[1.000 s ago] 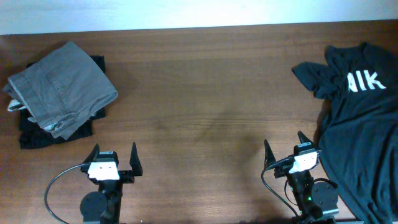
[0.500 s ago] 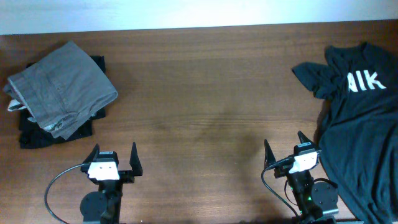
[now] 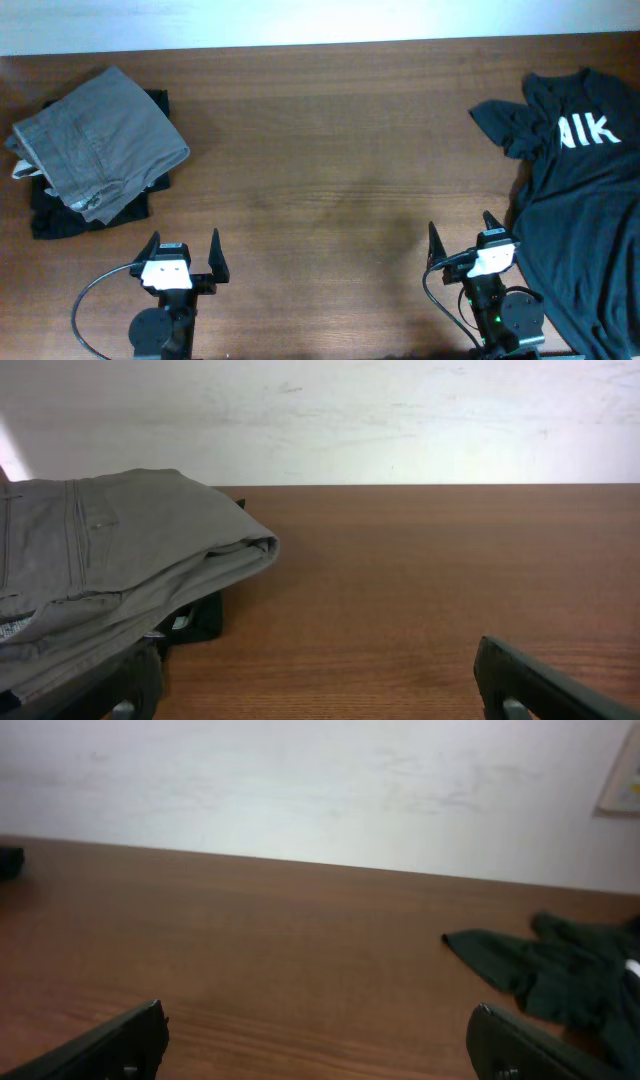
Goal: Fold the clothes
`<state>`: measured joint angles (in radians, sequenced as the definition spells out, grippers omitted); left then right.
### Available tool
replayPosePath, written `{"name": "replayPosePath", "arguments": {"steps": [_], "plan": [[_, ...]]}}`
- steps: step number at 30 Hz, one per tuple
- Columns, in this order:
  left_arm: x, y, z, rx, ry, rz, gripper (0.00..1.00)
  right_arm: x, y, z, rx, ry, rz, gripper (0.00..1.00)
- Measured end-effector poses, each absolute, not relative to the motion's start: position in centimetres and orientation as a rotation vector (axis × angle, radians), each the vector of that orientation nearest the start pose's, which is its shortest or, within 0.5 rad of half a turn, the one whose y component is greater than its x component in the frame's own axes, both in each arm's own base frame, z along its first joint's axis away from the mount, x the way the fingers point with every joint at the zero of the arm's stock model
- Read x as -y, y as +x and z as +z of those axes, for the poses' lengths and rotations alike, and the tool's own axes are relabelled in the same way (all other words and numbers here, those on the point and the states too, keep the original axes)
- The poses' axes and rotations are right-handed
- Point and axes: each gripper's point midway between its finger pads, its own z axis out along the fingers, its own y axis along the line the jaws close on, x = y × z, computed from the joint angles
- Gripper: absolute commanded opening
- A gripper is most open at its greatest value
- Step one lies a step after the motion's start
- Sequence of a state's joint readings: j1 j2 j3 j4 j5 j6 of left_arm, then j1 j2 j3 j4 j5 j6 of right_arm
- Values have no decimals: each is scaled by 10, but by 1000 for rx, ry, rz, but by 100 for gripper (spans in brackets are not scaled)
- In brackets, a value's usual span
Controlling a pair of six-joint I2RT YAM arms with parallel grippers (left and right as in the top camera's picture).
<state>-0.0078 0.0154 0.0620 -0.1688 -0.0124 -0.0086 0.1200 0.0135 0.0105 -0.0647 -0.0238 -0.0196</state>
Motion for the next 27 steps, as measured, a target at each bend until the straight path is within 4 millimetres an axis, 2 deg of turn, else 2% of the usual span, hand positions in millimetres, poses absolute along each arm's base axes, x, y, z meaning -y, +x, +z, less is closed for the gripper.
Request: {"name": "replayPosePath", "arguments": {"steps": [4, 7, 9, 12, 16, 18, 21, 24, 27], "plan": [[0, 242, 159, -1693, -10, -2, 99, -31, 241, 158, -1682, -84, 123, 99], [0, 242, 159, -1694, -10, -2, 99, -29, 235, 181, -1697, -62, 135, 99], [0, 242, 158, -1695, -10, -1, 99, -28, 230, 210, -1685, -54, 137, 99], [0, 242, 158, -1694, -10, -1, 99, -27, 222, 267, -1676, -43, 142, 99], [0, 242, 157, -1696, -10, -1, 99, -27, 222, 330, -1725, -38, 144, 99], [0, 242, 157, -1697, -10, -2, 99, -27, 229, 350, -1786, -39, 140, 99], [0, 242, 157, -1698, -11, -1, 99, -30, 250, 367, -1915, -43, 129, 99], [0, 242, 156, -1698, -11, -1, 99, -31, 280, 372, -2050, -52, 103, 99], [0, 242, 156, -1699, -11, -1, 99, -21, 317, 366, -2196, -21, 62, 99]]}}
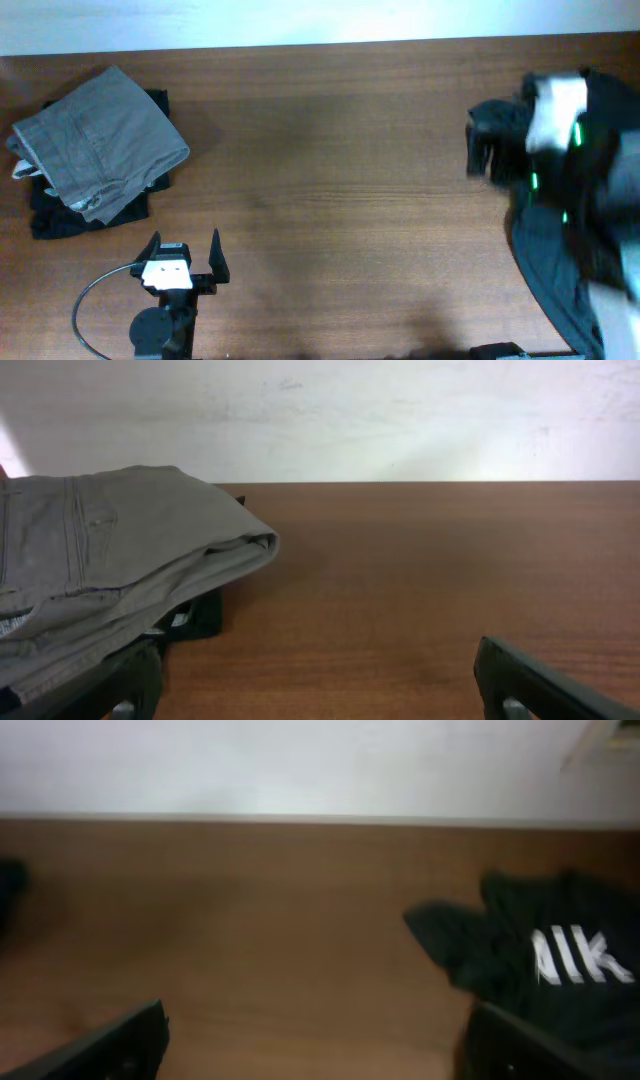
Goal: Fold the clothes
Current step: 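Reach the right gripper to the black T-shirt's far edge and grasp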
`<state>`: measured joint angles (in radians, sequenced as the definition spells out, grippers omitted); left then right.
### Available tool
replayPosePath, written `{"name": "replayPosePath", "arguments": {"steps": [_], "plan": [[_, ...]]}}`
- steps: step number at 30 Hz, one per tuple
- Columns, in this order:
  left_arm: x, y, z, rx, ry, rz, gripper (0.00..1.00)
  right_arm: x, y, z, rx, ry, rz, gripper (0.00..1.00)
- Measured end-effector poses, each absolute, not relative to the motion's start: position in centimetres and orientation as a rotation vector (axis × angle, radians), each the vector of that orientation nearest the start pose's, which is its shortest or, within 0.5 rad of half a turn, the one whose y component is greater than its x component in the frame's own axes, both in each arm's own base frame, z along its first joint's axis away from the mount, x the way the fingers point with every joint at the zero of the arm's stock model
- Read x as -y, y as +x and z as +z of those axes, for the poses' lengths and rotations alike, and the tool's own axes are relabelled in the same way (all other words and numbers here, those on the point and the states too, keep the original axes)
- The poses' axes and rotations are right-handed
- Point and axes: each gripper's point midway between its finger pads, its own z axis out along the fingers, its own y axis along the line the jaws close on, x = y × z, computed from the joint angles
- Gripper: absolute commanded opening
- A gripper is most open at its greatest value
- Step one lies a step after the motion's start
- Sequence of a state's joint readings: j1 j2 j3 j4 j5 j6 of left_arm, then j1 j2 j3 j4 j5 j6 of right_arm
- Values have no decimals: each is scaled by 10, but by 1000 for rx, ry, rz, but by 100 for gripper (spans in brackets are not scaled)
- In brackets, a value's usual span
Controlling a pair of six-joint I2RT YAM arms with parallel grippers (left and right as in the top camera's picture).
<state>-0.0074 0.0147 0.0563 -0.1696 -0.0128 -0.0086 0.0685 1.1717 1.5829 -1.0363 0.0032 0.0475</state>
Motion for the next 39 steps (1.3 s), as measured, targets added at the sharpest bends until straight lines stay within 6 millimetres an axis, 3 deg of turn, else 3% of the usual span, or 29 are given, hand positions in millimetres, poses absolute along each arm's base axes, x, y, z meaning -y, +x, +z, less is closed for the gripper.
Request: {"name": "replayPosePath", "arguments": {"steps": [6, 8, 10, 11, 13, 15, 22, 29, 34, 39], "plan": [[0, 242, 156, -1699, -11, -1, 99, 26, 394, 333, -2385, 131, -14, 99], [0, 242, 156, -1699, -10, -1, 99, 42, 411, 315, -2429, 176, -30, 100], [0, 242, 156, -1699, -10, -1, 99, 54, 421, 296, -2473, 206, -42, 75], [0, 242, 156, -1699, -10, -1, 99, 61, 425, 286, -2496, 220, -49, 53], [0, 242, 156, -1699, -10, -1, 99, 73, 433, 266, -2536, 260, -55, 21], [0, 242, 156, -1699, -11, -1, 99, 85, 440, 249, -2566, 292, -61, 4], [0, 242, 156, -1699, -11, -1, 99, 114, 471, 177, -2658, 367, -67, 4], [0, 242, 156, -1699, -10, -1, 99, 120, 496, 111, -2723, 377, -56, 4], [0, 242, 156, -1699, -11, -1, 99, 121, 510, 75, -2740, 376, -35, 4], [0, 242, 156, -1699, -10, -1, 99, 123, 519, 51, -2743, 375, -30, 4]]}}
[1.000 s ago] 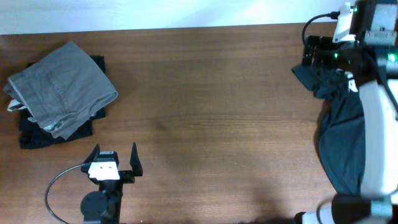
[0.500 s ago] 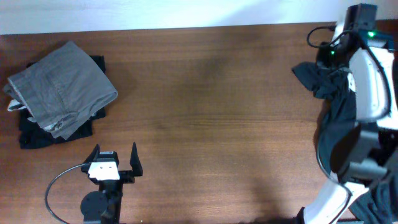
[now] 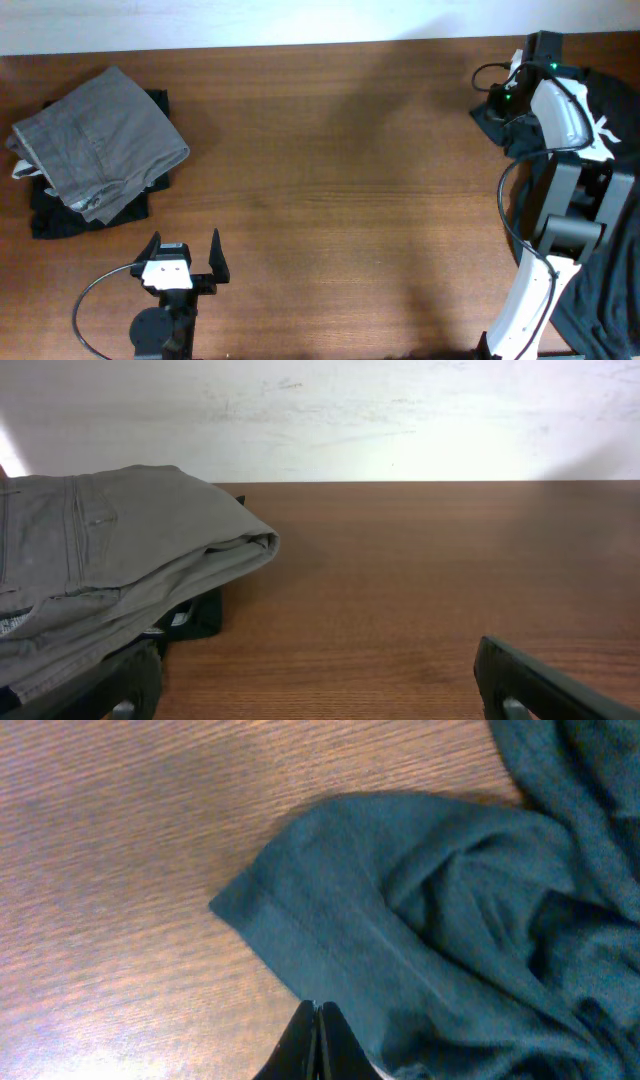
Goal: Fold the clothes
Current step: 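Reach the right gripper to the black T-shirt's far edge and grasp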
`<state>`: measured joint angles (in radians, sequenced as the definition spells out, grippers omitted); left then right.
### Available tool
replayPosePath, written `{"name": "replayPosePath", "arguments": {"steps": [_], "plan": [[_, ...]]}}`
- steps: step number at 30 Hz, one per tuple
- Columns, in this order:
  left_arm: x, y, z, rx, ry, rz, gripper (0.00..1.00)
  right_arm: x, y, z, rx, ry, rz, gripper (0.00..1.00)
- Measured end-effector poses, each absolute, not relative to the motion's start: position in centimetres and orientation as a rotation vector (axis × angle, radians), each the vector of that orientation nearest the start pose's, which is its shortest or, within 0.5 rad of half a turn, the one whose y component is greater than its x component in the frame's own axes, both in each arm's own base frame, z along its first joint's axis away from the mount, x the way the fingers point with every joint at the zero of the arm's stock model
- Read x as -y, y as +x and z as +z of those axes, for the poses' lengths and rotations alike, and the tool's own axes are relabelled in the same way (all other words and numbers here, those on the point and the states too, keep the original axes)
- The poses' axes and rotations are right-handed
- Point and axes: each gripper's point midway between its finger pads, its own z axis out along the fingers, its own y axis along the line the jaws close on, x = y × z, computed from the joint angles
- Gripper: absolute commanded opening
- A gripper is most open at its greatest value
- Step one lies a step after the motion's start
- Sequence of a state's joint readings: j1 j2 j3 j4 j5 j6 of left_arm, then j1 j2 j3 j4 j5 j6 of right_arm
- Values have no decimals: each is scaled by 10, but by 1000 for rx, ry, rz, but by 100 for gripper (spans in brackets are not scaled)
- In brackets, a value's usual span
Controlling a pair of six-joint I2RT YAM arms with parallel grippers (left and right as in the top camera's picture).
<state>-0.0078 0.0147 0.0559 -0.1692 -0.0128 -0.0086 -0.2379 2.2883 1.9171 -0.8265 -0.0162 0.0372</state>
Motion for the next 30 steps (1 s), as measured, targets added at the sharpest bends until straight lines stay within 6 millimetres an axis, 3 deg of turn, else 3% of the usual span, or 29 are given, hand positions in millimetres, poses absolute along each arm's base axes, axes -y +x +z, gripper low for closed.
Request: {"name": "replayPosePath", "arguments": {"steps": [12, 20, 30], "plan": [[0, 242, 156, -1699, -10, -1, 99, 135, 540, 25, -2690, 379, -90, 4], [0, 242, 156, -1699, -11, -1, 99, 140, 543, 5, -2698, 380, -120, 4], [0, 242, 156, -1699, -11, -1, 99, 133, 542, 4, -2717, 369, -79, 4]]}}
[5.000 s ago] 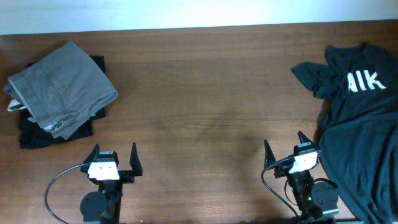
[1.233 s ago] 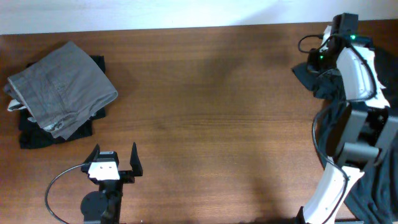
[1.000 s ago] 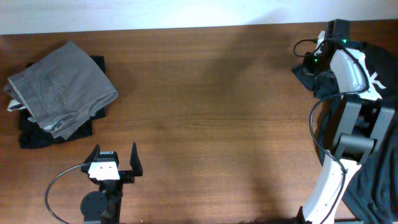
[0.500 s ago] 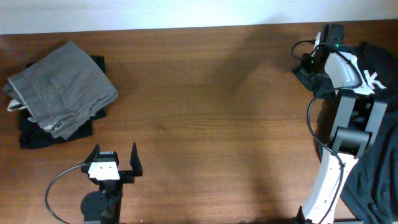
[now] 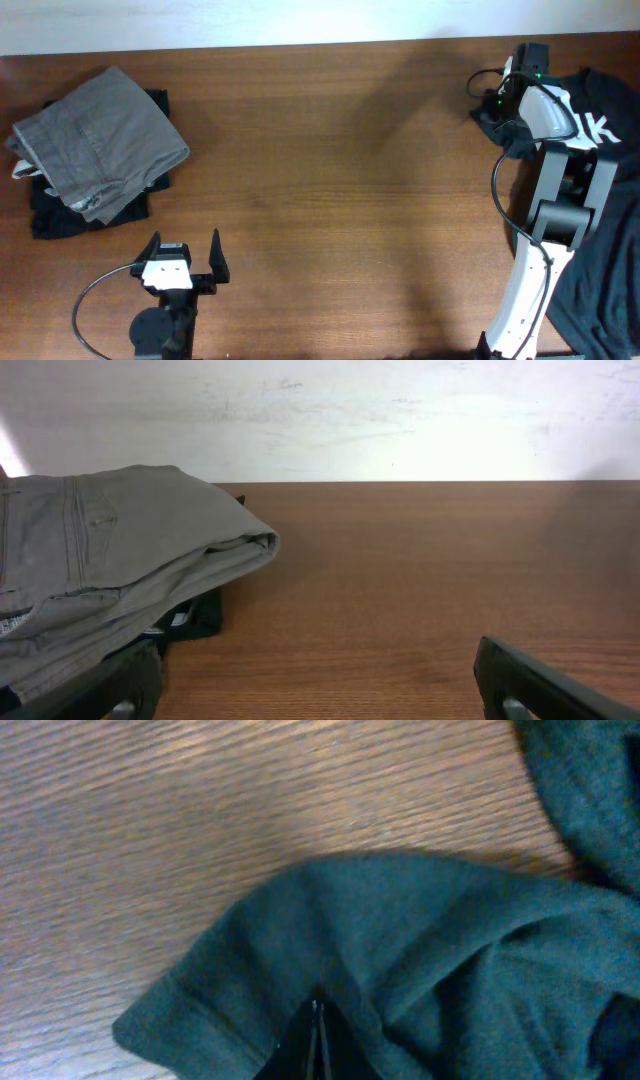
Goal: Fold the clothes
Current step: 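Reach the right gripper to the black T-shirt's far edge and grasp, then drag the grasped shirt leftward to spread it flat, then release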
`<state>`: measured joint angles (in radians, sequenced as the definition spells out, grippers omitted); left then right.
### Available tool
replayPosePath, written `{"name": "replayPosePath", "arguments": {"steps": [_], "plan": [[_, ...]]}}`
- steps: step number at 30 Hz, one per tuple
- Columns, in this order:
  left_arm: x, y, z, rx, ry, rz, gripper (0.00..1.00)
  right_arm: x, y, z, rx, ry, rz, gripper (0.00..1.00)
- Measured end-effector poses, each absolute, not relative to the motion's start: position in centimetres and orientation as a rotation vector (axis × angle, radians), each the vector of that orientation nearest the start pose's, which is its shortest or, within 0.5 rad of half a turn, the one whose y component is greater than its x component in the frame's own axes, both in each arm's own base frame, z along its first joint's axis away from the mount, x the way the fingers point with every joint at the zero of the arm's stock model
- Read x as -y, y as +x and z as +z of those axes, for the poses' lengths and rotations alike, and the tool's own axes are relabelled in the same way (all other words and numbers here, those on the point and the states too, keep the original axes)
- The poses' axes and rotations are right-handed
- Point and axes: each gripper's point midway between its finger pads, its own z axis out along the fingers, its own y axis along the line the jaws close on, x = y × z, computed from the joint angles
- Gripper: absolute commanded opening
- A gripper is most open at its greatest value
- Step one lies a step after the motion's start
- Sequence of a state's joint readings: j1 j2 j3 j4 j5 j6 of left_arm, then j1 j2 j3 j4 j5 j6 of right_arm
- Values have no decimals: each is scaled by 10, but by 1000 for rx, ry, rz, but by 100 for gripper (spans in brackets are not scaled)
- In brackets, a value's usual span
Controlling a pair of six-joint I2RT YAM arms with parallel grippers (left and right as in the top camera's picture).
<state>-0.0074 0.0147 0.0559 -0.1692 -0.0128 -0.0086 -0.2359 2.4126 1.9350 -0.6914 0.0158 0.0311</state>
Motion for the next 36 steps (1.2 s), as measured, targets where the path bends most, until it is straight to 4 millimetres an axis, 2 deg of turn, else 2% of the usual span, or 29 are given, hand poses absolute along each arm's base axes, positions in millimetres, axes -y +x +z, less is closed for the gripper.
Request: {"name": "replayPosePath", "arguments": {"steps": [6, 10, 13, 17, 20, 23, 26, 30, 32, 34, 36], "plan": [[0, 242, 156, -1699, -11, -1, 99, 104, 543, 3, -2734, 382, 60, 4], [0, 242, 156, -1699, -10, -1, 99, 60, 549, 4, -2748, 313, 121, 4], [0, 242, 156, -1699, -10, -1, 99, 12, 552, 4, -2759, 231, 167, 4], [0, 242, 156, -1699, -10, -1, 99, -62, 549, 4, -2775, 116, 225, 4], [0, 242, 156, -1699, -10, -1, 99, -116, 540, 4, -2786, 33, 267, 4], [0, 242, 156, -1699, -11, -1, 99, -160, 531, 5, -2787, -35, 302, 4], [0, 242, 156, -1699, -11, -1, 99, -213, 518, 5, -2775, -121, 342, 4], [0, 242, 156, -1699, -11, -1, 99, -290, 490, 5, -2742, -282, 407, 4], [0, 242, 156, -1699, -10, -1, 99, -330, 469, 6, -2722, -378, 443, 4], [0, 242, 156, -1699, -11, -1, 99, -365, 448, 6, -2703, -467, 475, 4], [0, 242, 156, -1699, -11, -1, 99, -391, 428, 6, -2691, -541, 501, 4]]}}
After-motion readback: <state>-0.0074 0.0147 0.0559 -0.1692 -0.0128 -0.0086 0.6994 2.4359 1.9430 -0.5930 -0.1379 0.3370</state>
